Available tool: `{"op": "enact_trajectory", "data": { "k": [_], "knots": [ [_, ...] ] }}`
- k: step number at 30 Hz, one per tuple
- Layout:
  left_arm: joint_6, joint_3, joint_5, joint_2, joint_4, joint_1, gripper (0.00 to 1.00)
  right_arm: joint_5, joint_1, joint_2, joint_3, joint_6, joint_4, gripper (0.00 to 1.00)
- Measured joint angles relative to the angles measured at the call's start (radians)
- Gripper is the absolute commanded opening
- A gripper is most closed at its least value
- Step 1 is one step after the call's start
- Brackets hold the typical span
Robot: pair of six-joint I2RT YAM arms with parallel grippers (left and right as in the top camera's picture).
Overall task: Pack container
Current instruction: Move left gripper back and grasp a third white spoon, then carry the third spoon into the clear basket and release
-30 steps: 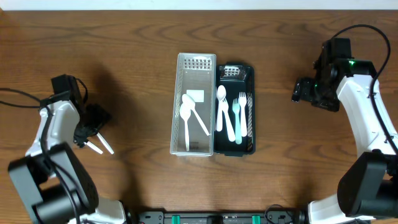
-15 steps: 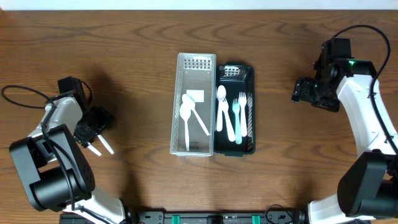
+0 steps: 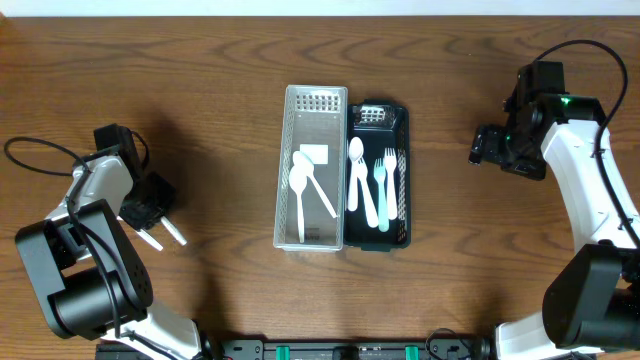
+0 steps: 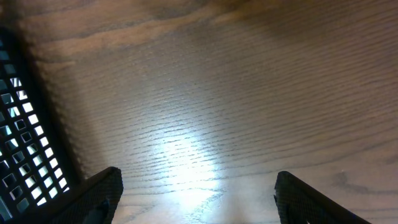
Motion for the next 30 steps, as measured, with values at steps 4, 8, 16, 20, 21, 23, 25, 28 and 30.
{"op": "enact_trajectory", "data": {
  "k": [4,8,16,20,21,23,25,28,30],
  "knots": [
    [0.001,0.000,-0.001,0.000,-0.003,0.000,0.09,0.000,0.000,0.000,0.000,0.000,0.000,0.81],
    [0.002,0.000,-0.001,0.000,-0.005,0.000,0.06,0.000,0.000,0.000,0.000,0.000,0.000,0.81],
    [0.002,0.000,-0.009,-0.011,-0.060,-0.023,0.06,0.000,0.000,0.000,0.000,0.000,0.005,0.81],
    [0.002,0.006,-0.016,-0.098,-0.133,-0.112,0.06,0.000,0.000,0.000,0.000,0.000,0.005,0.81],
    [0.002,0.014,-0.015,-0.139,-0.151,-0.147,0.06,0.000,0.000,0.000,0.000,0.000,0.005,0.81],
    [0.002,0.042,-0.018,-0.214,-0.178,-0.224,0.05,0.000,0.000,0.000,0.000,0.000,0.005,0.81],
    [0.001,0.078,-0.019,-0.291,-0.192,-0.318,0.06,0.000,0.000,0.000,0.000,0.000,0.005,0.81],
    [-0.007,0.121,-0.019,-0.385,-0.194,-0.484,0.06,0.000,0.000,0.000,0.000,0.000,0.005,0.81],
    [-0.021,0.137,-0.016,-0.421,-0.181,-0.593,0.06,0.000,0.000,0.000,0.000,0.000,0.005,0.81]
  ]
}}
